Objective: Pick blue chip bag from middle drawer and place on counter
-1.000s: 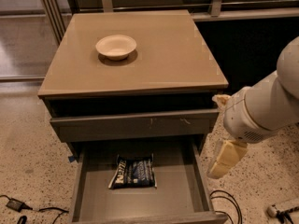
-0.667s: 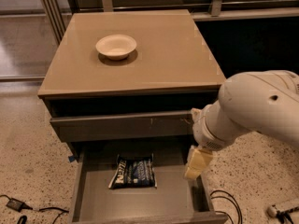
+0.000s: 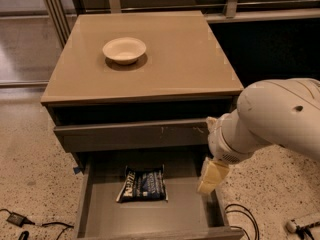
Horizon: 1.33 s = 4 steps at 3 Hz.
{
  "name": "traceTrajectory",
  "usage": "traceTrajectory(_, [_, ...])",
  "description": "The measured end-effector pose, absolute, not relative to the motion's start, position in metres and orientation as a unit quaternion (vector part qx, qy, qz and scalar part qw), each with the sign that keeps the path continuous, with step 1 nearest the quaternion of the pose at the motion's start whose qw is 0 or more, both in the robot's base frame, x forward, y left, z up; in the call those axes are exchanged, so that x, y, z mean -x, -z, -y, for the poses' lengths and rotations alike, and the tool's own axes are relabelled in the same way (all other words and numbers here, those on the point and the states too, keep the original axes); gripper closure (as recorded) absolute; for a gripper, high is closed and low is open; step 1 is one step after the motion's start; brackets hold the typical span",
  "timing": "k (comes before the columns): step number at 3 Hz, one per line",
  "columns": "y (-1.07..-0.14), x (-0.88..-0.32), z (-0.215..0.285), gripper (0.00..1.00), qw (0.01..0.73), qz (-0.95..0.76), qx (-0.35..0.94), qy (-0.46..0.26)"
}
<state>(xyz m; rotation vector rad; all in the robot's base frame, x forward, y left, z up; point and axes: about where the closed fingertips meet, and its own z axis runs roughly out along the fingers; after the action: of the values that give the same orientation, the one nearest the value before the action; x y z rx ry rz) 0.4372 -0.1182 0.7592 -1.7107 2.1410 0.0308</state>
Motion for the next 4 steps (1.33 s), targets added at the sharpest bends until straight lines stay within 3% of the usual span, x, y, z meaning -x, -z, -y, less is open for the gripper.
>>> traceTrajectory(2, [-0.684,-0.434,0.082,0.0,0.239,-0.741,0.62,-0.095])
traceTrajectory(4, [-0.599,-0.446,0.05,0.0,0.289,-0.726,0.614,-0.114])
